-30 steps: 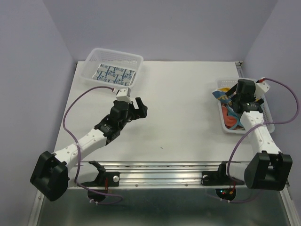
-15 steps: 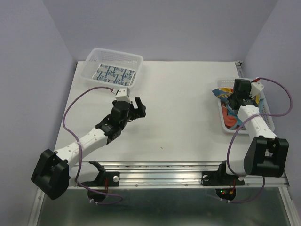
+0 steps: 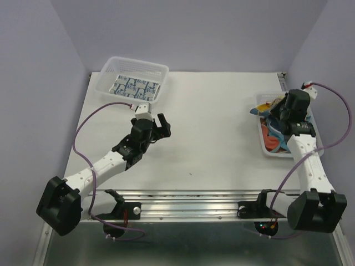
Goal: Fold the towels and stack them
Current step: Grab crumpled towel, then move the towel to the center of the board
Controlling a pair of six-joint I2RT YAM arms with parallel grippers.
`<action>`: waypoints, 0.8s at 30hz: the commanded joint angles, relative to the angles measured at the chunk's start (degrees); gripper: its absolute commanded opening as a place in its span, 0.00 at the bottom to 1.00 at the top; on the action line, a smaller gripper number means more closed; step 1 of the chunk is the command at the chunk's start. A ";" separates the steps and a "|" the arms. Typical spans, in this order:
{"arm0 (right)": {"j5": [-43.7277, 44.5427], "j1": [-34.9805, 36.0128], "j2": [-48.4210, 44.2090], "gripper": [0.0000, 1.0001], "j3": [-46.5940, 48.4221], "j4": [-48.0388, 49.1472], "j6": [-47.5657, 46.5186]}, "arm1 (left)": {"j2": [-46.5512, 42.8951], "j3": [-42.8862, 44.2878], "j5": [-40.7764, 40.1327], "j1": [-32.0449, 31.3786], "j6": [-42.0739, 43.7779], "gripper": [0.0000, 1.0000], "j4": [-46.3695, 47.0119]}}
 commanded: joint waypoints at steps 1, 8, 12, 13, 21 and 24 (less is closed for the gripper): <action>-16.01 1.42 -7.20 0.01 7.60 -0.34 -3.66 | -3.01 -0.21 -0.43 -0.27 -1.19 0.99 0.58; -34.28 10.99 -13.53 0.01 10.59 -1.59 -6.91 | -9.23 -2.32 -0.78 -0.27 -4.00 0.99 -0.03; -47.19 14.43 -13.36 0.01 11.12 0.79 -9.29 | -13.11 -3.55 -2.70 -0.27 -6.63 0.99 -3.62; -48.70 15.22 -13.01 0.01 11.29 1.14 -9.64 | -13.81 -3.64 -3.41 -0.27 -8.12 0.99 -4.68; -50.66 29.00 -4.34 0.01 19.08 7.39 -10.51 | -23.12 -3.29 -9.65 -0.27 -15.07 0.99 -16.18; -46.10 37.88 2.51 0.01 25.25 6.07 -12.71 | -26.64 -2.15 -11.58 -0.27 -17.45 0.99 -20.93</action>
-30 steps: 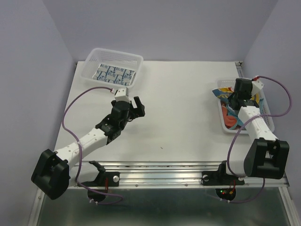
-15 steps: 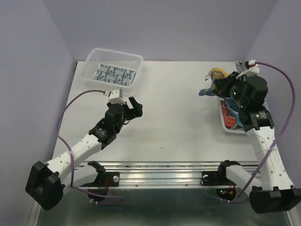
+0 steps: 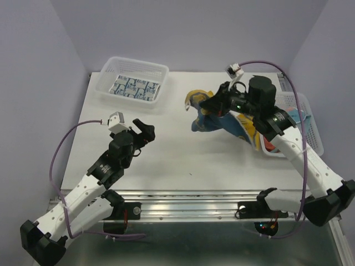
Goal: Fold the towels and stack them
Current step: Move the towel to the center of the board
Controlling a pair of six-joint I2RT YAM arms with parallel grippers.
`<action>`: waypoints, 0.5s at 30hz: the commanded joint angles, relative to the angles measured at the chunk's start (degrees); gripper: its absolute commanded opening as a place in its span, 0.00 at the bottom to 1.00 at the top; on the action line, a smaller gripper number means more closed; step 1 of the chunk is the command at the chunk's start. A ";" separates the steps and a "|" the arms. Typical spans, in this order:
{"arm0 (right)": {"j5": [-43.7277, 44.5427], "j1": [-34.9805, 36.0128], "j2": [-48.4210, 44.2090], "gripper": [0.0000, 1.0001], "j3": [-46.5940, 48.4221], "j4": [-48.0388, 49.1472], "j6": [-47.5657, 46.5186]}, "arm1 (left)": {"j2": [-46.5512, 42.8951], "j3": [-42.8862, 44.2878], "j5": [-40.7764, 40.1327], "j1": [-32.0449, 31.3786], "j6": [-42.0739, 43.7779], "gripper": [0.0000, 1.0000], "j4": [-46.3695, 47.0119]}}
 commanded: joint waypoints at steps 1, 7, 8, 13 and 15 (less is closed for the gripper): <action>3.78 12.37 7.69 0.01 15.02 4.22 -4.80 | -5.64 1.18 -5.31 -0.27 -4.88 0.99 -7.44; 8.72 15.93 17.64 0.01 29.28 2.89 -4.46 | -11.10 2.14 -9.18 -0.27 -9.01 0.99 -15.34; 10.04 15.84 18.08 0.01 30.61 2.36 -4.81 | -11.71 2.23 -9.45 -0.27 -9.45 0.99 -16.14; 26.35 15.50 9.76 0.04 15.37 6.12 -2.27 | -15.32 1.27 -13.05 -0.27 -12.79 0.99 -19.75; 31.12 14.18 5.09 0.09 3.18 8.42 -1.56 | -16.03 1.26 -13.32 -0.27 -13.68 0.99 -20.37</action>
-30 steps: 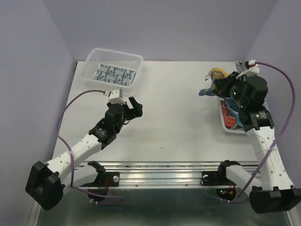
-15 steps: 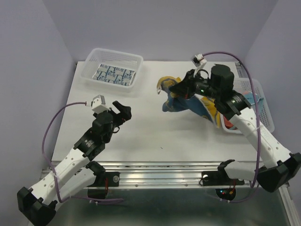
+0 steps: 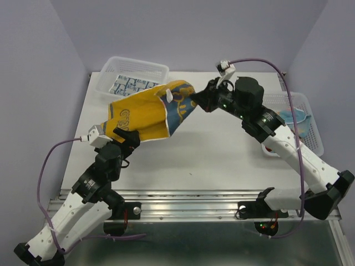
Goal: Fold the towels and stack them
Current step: Move the towel to the center of the board
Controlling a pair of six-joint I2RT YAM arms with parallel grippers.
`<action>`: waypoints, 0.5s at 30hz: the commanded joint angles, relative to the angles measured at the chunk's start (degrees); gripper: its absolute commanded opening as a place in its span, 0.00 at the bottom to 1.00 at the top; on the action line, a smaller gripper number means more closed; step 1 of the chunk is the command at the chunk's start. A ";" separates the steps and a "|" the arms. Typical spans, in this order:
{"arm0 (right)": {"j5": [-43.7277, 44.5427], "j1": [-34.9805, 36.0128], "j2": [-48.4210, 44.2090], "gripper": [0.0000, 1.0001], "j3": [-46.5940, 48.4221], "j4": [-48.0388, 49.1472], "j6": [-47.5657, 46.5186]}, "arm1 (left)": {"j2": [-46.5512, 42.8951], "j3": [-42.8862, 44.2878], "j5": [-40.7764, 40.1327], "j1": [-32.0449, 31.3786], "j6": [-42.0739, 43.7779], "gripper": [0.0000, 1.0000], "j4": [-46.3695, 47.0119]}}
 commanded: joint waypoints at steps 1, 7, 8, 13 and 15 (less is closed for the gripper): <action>15.71 -4.57 -9.43 0.16 -18.92 5.47 3.48 | -1.10 1.33 -4.23 -0.27 -3.49 0.99 -3.43; 16.24 -20.56 -14.79 0.73 -45.22 6.89 10.62 | 0.91 -0.25 -4.32 -0.27 -4.72 0.99 -2.03; 16.34 -21.46 -15.06 0.86 -45.42 6.01 10.18 | 0.92 -0.25 -4.31 -0.27 -4.72 0.99 -1.68; 9.70 -21.65 -16.99 1.00 -39.98 3.45 6.58 | 9.08 1.15 -3.70 -0.27 -4.72 0.99 0.17; 5.99 -21.12 -17.52 1.00 -39.01 4.33 6.40 | 12.42 1.85 -3.52 -0.18 -4.81 0.99 0.96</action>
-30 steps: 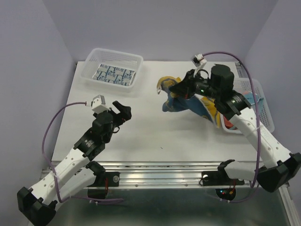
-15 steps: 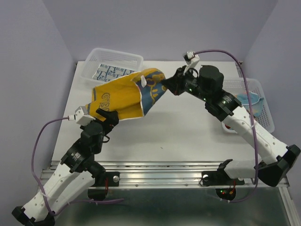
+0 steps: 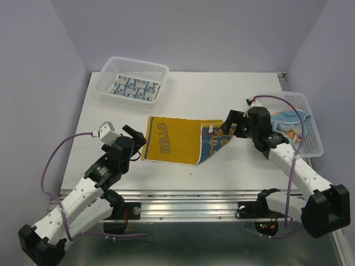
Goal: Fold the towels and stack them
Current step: Move the towel to the center of the board, then flatten out the crumpled towel
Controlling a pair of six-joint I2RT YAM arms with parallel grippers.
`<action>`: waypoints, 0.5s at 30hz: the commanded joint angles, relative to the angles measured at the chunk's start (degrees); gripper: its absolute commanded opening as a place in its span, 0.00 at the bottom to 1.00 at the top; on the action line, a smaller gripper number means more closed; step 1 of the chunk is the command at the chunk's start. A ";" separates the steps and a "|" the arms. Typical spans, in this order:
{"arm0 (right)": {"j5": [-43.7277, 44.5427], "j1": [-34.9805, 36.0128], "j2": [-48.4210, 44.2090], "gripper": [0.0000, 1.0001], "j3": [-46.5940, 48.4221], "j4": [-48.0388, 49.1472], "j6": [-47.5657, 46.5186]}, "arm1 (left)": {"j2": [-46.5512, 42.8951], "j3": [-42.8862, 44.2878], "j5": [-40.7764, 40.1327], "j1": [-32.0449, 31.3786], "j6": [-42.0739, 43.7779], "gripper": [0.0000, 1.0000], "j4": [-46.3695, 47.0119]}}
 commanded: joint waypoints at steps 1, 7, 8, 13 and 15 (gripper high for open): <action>-8.06 2.50 -3.25 1.00 5.95 5.21 -1.12 | 5.24 2.03 -1.31 -0.18 -0.72 0.99 3.03; -1.76 12.44 2.10 1.00 2.53 6.78 5.11 | 13.93 1.59 3.42 -0.09 4.89 0.99 15.15; -1.74 12.97 2.81 1.00 1.92 7.48 5.73 | 15.69 2.03 4.04 -0.01 6.03 0.99 16.56; -3.06 13.42 10.26 1.00 -0.38 11.09 7.93 | 32.12 7.91 8.69 0.26 8.59 0.99 19.12; -3.15 13.50 12.64 1.00 -0.11 11.97 7.76 | 38.43 9.15 11.93 0.26 9.90 0.99 21.04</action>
